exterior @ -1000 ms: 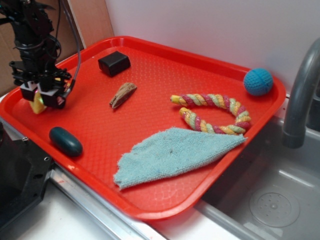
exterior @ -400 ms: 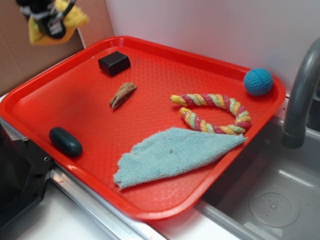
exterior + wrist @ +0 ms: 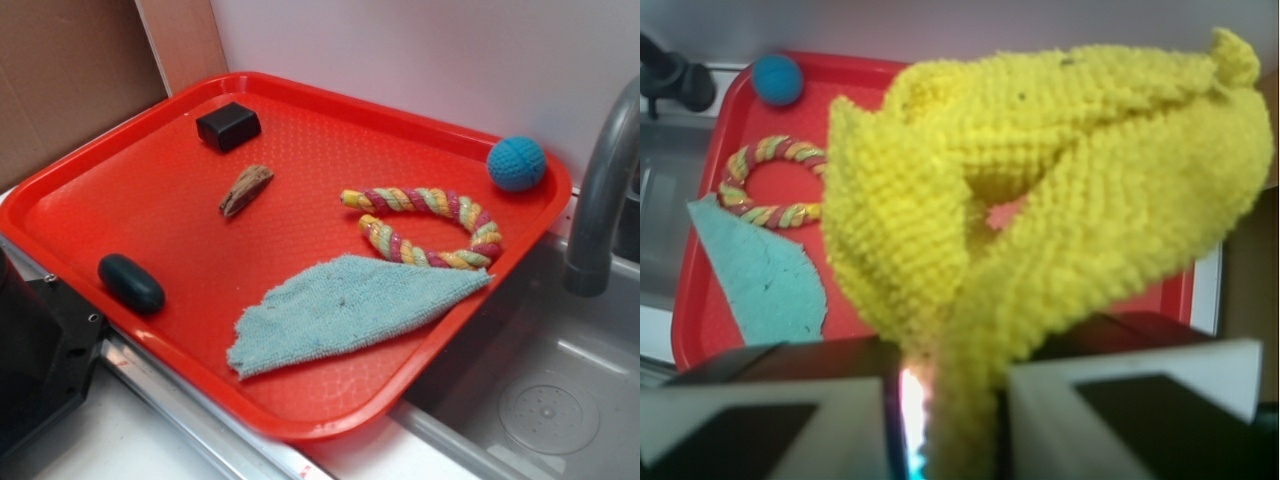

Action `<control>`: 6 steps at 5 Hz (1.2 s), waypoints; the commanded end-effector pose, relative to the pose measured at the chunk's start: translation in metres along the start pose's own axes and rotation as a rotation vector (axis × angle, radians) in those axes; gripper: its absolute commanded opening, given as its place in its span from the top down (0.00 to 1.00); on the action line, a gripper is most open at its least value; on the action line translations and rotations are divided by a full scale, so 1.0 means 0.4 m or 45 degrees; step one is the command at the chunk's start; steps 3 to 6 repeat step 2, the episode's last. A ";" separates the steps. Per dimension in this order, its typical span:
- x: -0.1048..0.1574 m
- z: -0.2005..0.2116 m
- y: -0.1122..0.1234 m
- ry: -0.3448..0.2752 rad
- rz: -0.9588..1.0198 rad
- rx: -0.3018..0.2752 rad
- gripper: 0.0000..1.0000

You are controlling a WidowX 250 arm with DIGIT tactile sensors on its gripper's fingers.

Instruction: Grab the yellow cloth.

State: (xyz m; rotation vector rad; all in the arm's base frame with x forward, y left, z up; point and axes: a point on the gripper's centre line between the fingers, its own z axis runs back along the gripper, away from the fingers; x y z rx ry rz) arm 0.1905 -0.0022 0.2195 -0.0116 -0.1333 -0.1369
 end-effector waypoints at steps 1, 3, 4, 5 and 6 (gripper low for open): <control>-0.036 0.026 0.018 -0.032 0.042 0.034 1.00; -0.036 0.020 0.017 -0.017 0.055 0.037 1.00; -0.036 0.020 0.017 -0.017 0.055 0.037 1.00; -0.036 0.020 0.017 -0.017 0.055 0.037 1.00; -0.036 0.020 0.017 -0.017 0.055 0.037 1.00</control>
